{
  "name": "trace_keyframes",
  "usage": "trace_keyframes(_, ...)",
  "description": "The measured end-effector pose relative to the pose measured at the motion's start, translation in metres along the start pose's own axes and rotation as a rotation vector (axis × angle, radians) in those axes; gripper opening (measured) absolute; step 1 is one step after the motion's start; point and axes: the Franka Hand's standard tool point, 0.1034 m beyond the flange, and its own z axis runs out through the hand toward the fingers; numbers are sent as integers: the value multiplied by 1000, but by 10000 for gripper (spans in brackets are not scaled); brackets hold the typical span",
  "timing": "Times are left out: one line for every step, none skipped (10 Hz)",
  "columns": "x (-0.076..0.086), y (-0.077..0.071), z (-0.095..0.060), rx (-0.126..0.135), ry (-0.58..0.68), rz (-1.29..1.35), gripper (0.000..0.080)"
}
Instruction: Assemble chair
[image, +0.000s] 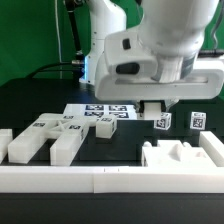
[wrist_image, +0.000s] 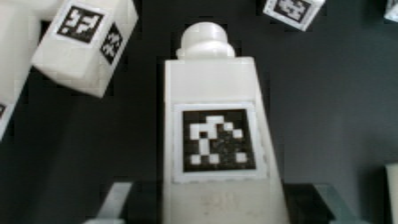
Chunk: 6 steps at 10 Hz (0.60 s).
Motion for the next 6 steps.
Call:
trace_keyframes(0, 0, -12, 1, 22, 0, 295)
trace_keyframes(5, 0, -27, 1, 87, 0, 295)
trace_keyframes(8, -2, -41, 1, 152, -3, 295)
trace_keyframes(8, -3, -45, 0, 187, -5, 295)
trace_keyframes(16, -3, -47, -1, 279, -5, 295)
trace_keyframes(17, -3, -47, -2, 357, -4, 295)
